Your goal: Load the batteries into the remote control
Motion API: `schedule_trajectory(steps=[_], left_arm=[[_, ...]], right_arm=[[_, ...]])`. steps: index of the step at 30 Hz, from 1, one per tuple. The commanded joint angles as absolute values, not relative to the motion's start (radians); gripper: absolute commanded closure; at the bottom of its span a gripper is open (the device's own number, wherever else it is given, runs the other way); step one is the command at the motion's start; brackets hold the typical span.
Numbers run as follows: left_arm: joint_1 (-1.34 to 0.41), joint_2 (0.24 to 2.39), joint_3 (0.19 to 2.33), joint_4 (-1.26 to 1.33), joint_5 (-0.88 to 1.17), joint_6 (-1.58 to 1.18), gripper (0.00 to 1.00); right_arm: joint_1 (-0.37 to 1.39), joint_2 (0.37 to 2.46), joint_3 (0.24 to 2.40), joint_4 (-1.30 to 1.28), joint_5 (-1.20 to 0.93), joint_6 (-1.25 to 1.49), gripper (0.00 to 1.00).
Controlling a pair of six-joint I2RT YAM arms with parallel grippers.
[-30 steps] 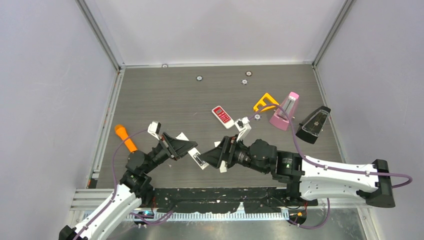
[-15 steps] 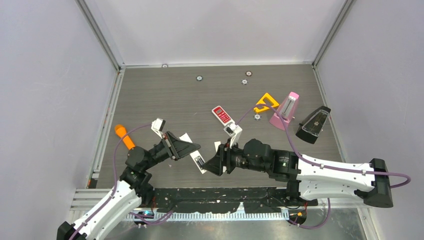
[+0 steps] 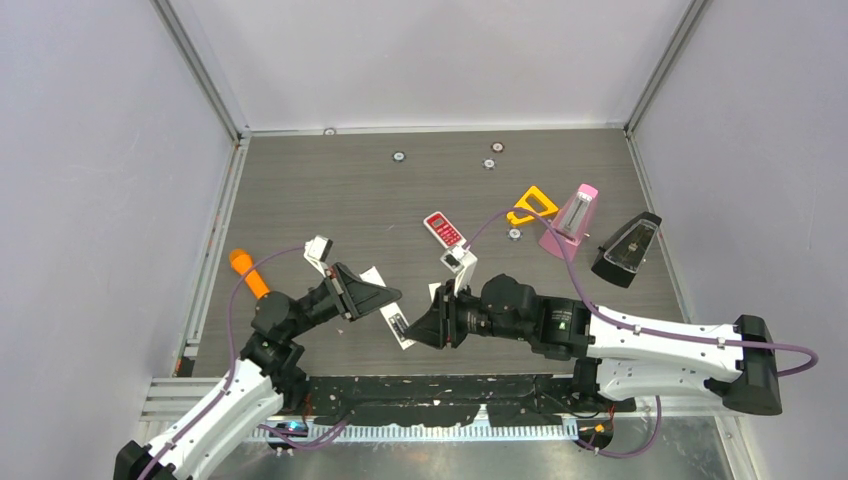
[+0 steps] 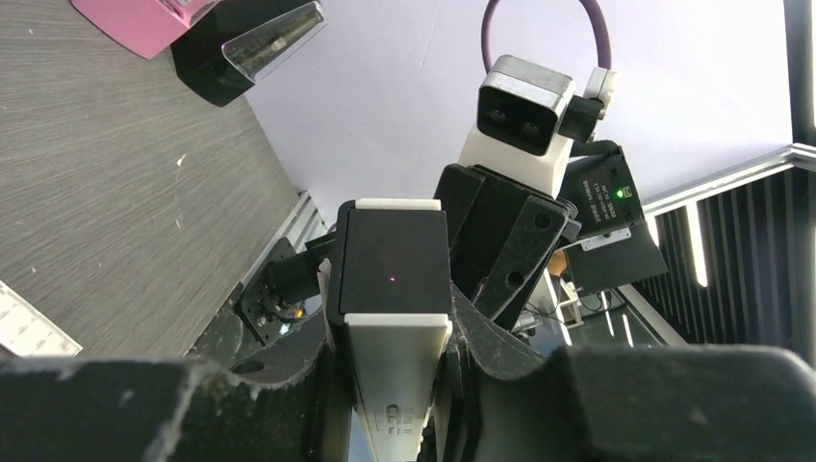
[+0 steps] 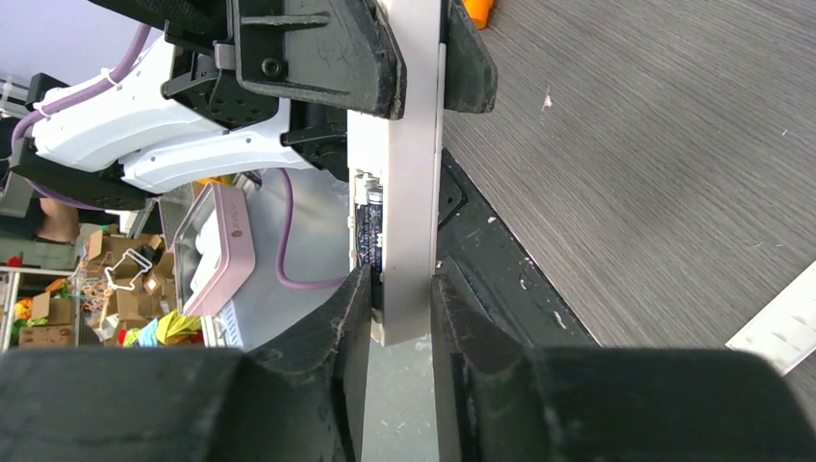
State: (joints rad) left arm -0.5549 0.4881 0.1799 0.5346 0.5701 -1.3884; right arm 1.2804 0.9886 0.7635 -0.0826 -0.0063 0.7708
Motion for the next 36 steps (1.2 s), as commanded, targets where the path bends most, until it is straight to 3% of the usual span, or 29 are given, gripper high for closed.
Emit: schedule_trajectory(steps=[1, 2, 3, 5, 7, 11, 23, 29, 32, 33, 36], left_arm=[[-0.555, 0.492, 0.222, 0.622, 0.596, -1.392, 1.00], [-0.555, 0.491, 0.223, 0.620, 0.598, -1.389, 1.00], [-0.555, 0.491, 0.223, 0.620, 0.598, -1.387, 1.00], [-0.555, 0.491, 0.222, 0.620, 0.602, -1.382, 1.00], [-0.555, 0.494, 0.222, 0.619, 0.609, -1.373, 1.00], [-0.555, 0.506, 0.230, 0.625, 0.636, -1.342, 1.00], [-0.555, 0.552, 0.245, 0.665, 0.702, -1.301, 1.00], [-0.555, 0.551, 0.245, 0.666, 0.707, -1.297, 1.00], [-0.555, 0.551, 0.246, 0.655, 0.706, -1.292, 1.00], [-0.555, 0.551, 0.247, 0.645, 0.705, -1.286, 1.00], [-0.555, 0.546, 0.246, 0.621, 0.695, -1.273, 1.00]], right_arm=[[1.270, 0.993, 0.793, -0.017, -0.034, 0.785, 0.68], [1.270, 0.988, 0.792, -0.016, -0.036, 0.791, 0.61], [1.269, 0.985, 0.791, -0.014, -0.037, 0.792, 0.48], [1.264, 0.971, 0.784, -0.007, -0.041, 0.800, 0.36], [1.260, 0.957, 0.778, -0.006, -0.044, 0.807, 0.30], [1.247, 0.948, 0.772, 0.032, -0.053, 0.814, 0.30], [1.236, 1.034, 0.793, 0.032, -0.083, 0.784, 0.42], [1.234, 1.063, 0.802, 0.033, -0.092, 0.782, 0.70], [1.235, 1.061, 0.804, 0.035, -0.096, 0.791, 0.61], [1.235, 1.056, 0.803, 0.035, -0.095, 0.792, 0.52], [1.235, 1.032, 0.796, 0.021, -0.075, 0.795, 0.35]])
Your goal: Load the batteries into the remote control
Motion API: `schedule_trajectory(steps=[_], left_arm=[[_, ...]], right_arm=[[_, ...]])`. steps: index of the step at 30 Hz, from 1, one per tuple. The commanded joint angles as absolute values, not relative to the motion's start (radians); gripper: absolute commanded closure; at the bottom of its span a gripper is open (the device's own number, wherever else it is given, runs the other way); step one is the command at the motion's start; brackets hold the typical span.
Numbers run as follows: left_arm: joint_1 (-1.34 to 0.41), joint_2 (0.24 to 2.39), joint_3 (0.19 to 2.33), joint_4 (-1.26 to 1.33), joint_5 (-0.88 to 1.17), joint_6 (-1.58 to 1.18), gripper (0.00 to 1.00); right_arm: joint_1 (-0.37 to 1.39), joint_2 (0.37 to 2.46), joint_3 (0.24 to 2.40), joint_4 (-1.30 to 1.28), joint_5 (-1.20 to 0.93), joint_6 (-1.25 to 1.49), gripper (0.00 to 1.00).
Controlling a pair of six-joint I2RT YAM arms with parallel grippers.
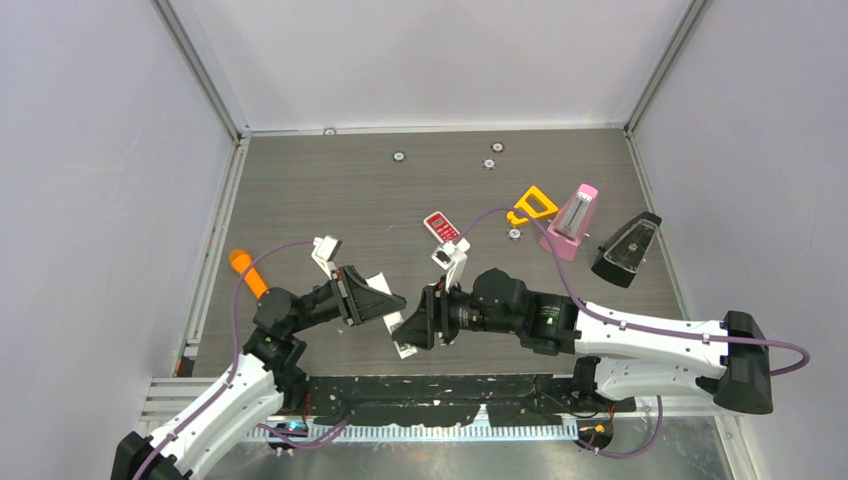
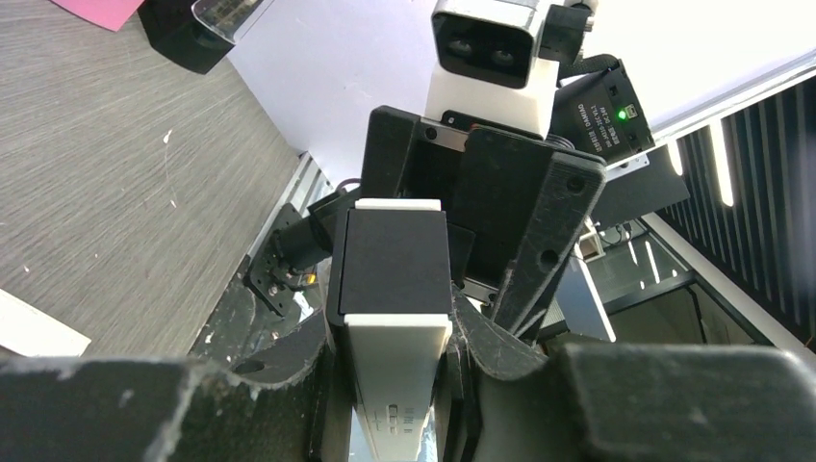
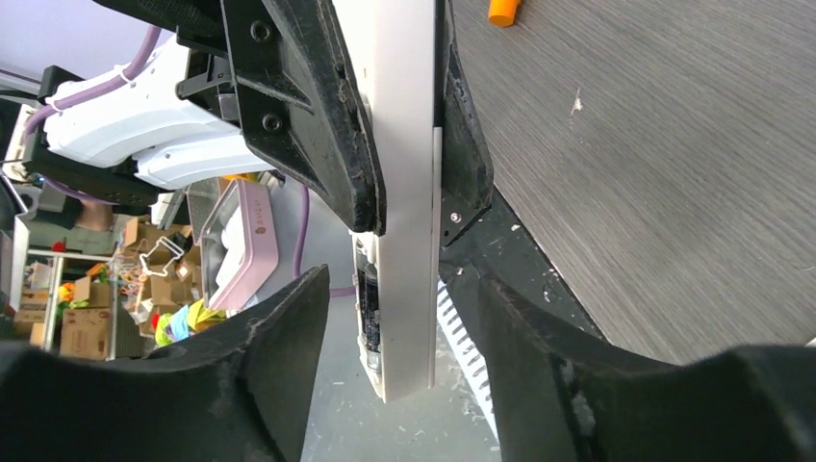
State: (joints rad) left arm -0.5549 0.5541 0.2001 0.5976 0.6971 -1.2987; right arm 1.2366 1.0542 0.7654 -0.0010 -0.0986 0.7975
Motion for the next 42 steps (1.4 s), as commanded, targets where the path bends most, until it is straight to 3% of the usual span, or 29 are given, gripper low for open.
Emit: schedule_trajectory(steps=[1, 7, 21, 23, 30, 32, 34, 37, 42], left_arm=[[-0.555, 0.542, 0.247, 0.610, 0.691, -1.270, 1.00], [-0.555, 0.498, 0.248, 0.457, 0.580, -1.230, 1.00], [-0.555, 0.287, 0.246, 0.071, 0.287, -1.186, 1.00], [-0.555, 0.283, 0.245, 0.062, 0.284, -1.193, 1.00], [-0.555, 0.290, 0.245, 0.033, 0.278, -1.200, 1.00], [-0.555, 0.292, 0.244, 0.029, 0.277, -1.204, 0.95], [-0.555, 0.292, 0.245, 0.030, 0.278, -1.203, 0.85], [-0.555, 0.281, 0.253, 0.004, 0.261, -1.193, 0.48], [-0.555, 0.241, 0.335, -0.343, 0.052, -1.120, 0.05]], right_arm=[[1.235, 1.028, 0.796, 0.014, -0.069, 0.797, 0.30], [1.238, 1.015, 0.826, -0.111, 0.016, 0.735, 0.19], [1.441, 1.378, 1.196, -0.416, 0.403, 0.472, 0.24], [1.456, 1.421, 1.225, -0.439, 0.430, 0.453, 0.29], [1.466, 1.510, 1.280, -0.504, 0.517, 0.438, 0.64], [1.468, 1.511, 1.270, -0.493, 0.516, 0.431, 0.70], [1.467, 1.511, 1.258, -0.478, 0.518, 0.423, 0.75], [1.467, 1.514, 1.239, -0.457, 0.522, 0.413, 0.82], [1.467, 1.518, 1.207, -0.447, 0.527, 0.369, 0.86]])
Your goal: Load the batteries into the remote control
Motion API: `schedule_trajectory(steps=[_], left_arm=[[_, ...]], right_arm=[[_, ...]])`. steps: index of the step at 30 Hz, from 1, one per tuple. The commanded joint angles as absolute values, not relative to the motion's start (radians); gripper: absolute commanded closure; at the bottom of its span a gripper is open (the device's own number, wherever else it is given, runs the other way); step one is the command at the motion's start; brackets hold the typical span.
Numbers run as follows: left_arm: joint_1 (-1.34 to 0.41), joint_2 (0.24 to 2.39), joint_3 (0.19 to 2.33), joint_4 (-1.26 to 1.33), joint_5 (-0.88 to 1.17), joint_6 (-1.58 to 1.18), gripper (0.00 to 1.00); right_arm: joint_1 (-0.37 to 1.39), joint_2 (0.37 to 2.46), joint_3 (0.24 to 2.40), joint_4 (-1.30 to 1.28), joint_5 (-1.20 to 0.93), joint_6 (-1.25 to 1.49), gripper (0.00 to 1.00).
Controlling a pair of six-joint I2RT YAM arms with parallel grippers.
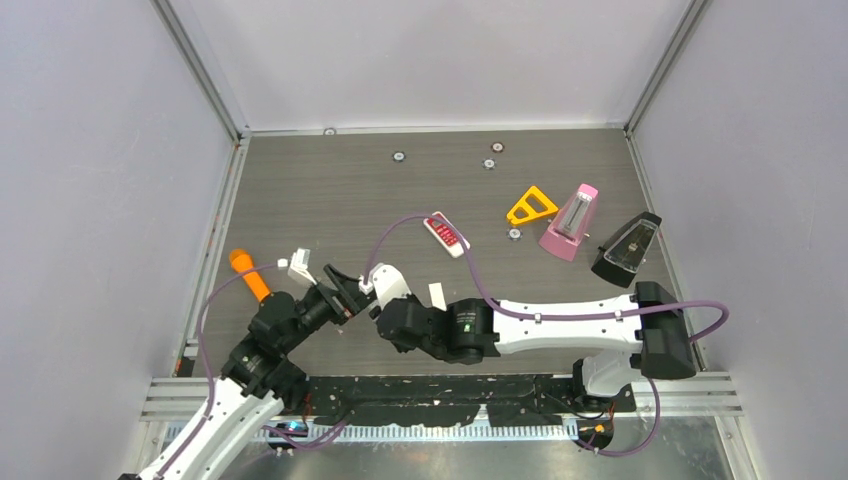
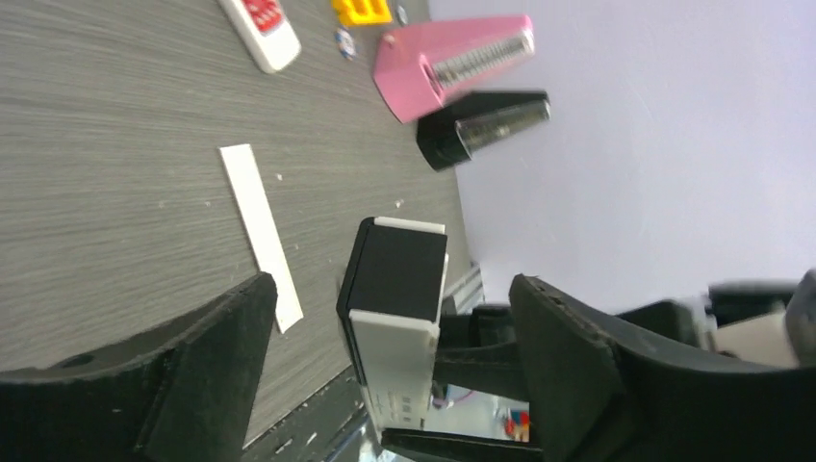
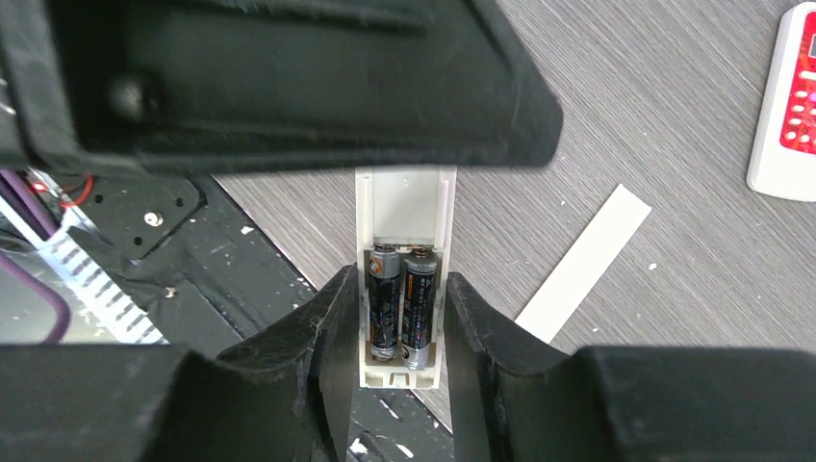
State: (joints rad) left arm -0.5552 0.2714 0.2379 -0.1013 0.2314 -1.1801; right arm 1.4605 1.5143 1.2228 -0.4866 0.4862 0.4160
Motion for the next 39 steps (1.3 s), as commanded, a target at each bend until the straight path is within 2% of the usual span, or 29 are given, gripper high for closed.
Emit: schedule_trajectory(steps=[1, 3, 7, 14, 22, 32, 34, 36, 37, 38, 39], left_arm=[[-0.554, 0.233, 0.358, -0.443, -0.032, -1.113, 0.02], [-0.553, 0.221, 0.400, -0.638, -0.182, -1.093, 0.00], [-0.553, 0.201, 0.479, -0.867, -0.440, -1.089, 0.00], [-0.554, 0.157, 0.633, -1.033, -0.676, -1.059, 0.01], [-0.554, 0.096, 0.673, -1.001, -0.649, -0.970, 0.01], [-0.555, 0.043, 0.632, -0.906, -0.569, -0.935, 0.01], [-0.554, 0.053, 0.636, -0.897, -0.558, -0.926, 0.01], [-0.554, 0.070, 0.642, -0.887, -0.544, -0.916, 0.01], [-0.555, 0.079, 0.645, -0.882, -0.538, -0.911, 0.01], [-0.554, 0.091, 0.648, -0.879, -0.530, -0.906, 0.01], [-0.554, 0.100, 0.650, -0.873, -0.522, -0.901, 0.01]], right_arm=[[1.467, 1.519, 1.200, -0.444, 0.521, 0.360, 0.86], [1.463, 1.521, 1.171, -0.431, 0.502, 0.329, 0.86], [1.428, 1.557, 1.127, -0.414, 0.416, 0.292, 0.86], [1.361, 1.729, 1.176, -0.439, 0.240, 0.132, 0.87], [1.299, 1.840, 1.248, -0.544, 0.081, -0.090, 0.86], [1.241, 1.898, 1.267, -0.586, 0.055, -0.271, 0.82], [1.238, 1.914, 1.285, -0.599, 0.063, -0.271, 0.78], [1.239, 1.915, 1.292, -0.598, 0.065, -0.258, 0.57], [1.238, 1.910, 1.291, -0.593, 0.069, -0.241, 0.51], [1.238, 1.892, 1.283, -0.576, 0.068, -0.233, 0.41], [1.235, 1.877, 1.275, -0.564, 0.065, -0.212, 0.37]])
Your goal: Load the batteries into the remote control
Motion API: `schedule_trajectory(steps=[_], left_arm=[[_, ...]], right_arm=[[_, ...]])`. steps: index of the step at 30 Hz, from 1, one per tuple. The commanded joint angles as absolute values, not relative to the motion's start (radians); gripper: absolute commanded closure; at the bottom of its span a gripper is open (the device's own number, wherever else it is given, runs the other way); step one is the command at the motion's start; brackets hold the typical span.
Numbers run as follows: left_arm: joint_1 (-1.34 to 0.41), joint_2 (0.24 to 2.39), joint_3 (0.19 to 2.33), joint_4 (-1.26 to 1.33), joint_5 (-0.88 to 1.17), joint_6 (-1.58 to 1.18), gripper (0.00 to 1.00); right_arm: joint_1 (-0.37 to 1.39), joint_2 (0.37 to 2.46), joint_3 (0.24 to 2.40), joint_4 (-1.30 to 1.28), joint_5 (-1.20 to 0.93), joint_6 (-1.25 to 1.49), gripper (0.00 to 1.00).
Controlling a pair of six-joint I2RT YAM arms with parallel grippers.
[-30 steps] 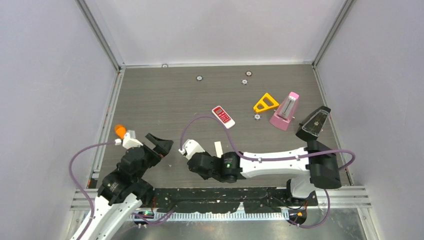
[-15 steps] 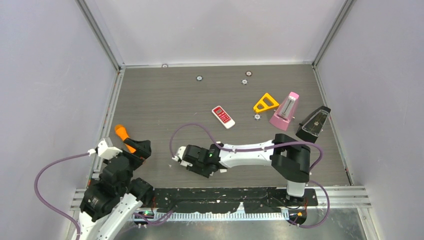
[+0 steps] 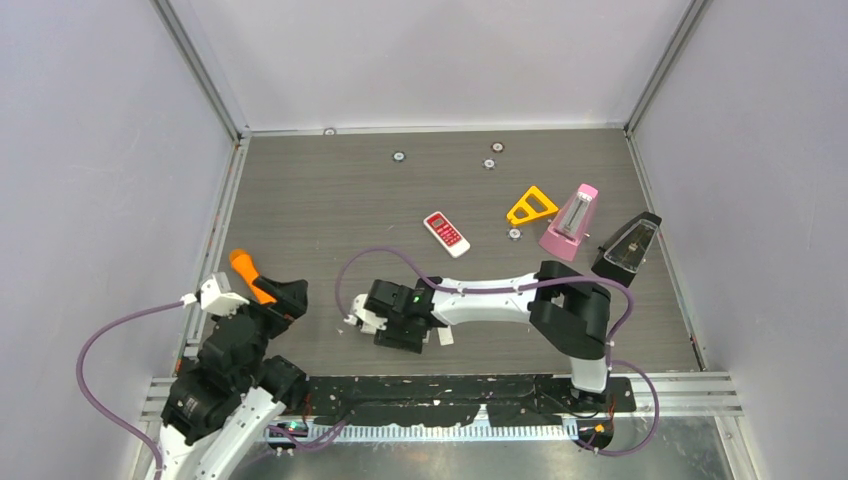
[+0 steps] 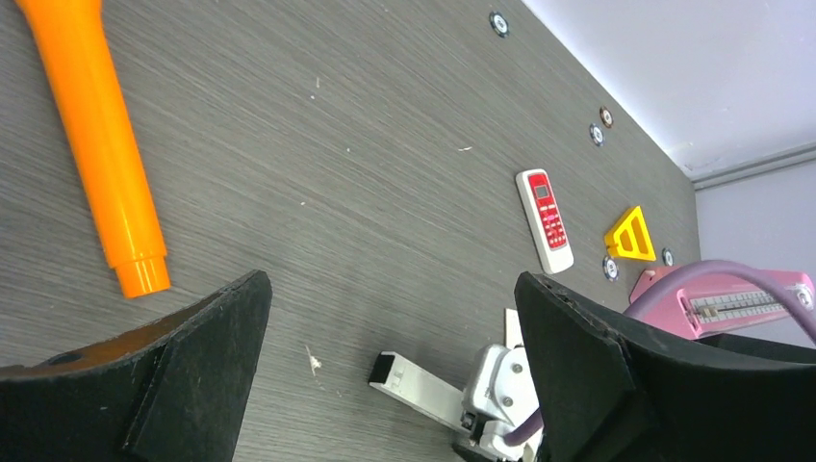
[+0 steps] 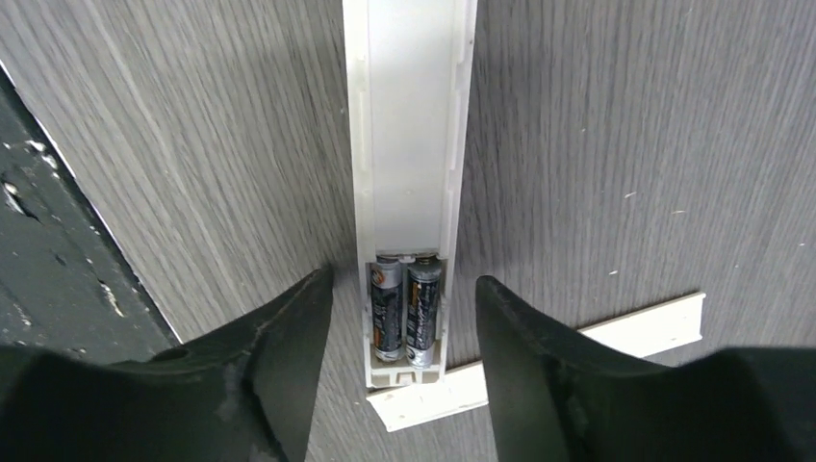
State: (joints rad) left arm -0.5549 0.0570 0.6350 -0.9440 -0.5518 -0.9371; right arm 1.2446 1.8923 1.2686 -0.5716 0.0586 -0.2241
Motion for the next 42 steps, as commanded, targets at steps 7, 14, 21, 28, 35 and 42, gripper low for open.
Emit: schedule_trajectory(steps=[7, 14, 21, 28, 35, 42], left_arm=[[-0.554, 0.151, 0.653, -0.831, -0.460, -0.867, 0.00], [-0.555, 0.185, 0.641, -0.791, -0.396, -0.848, 0.00], [-0.554, 0.215, 0.614, -0.746, -0.323, -0.841, 0.00], [-0.554, 0.249, 0.609, -0.735, -0.270, -0.831, 0.00], [-0.554, 0.247, 0.603, -0.722, -0.264, -0.833, 0.00], [-0.554, 0.249, 0.595, -0.715, -0.258, -0.833, 0.00]], right_arm=[[1.208, 1.630, 1.179, -0.458, 0.166, -0.060, 0.21], [1.119, 1.474, 1.106, -0.519, 0.325, 0.347, 0.20], [1.103, 1.646, 1.158, -0.668, 0.498, 0.590, 0.22], [1.101, 1.756, 1.174, -0.622, 0.469, 0.623, 0.22], [1.095, 1.813, 1.155, -0.586, 0.416, 0.639, 0.28], [1.091, 1.805, 1.139, -0.575, 0.417, 0.659, 0.30]])
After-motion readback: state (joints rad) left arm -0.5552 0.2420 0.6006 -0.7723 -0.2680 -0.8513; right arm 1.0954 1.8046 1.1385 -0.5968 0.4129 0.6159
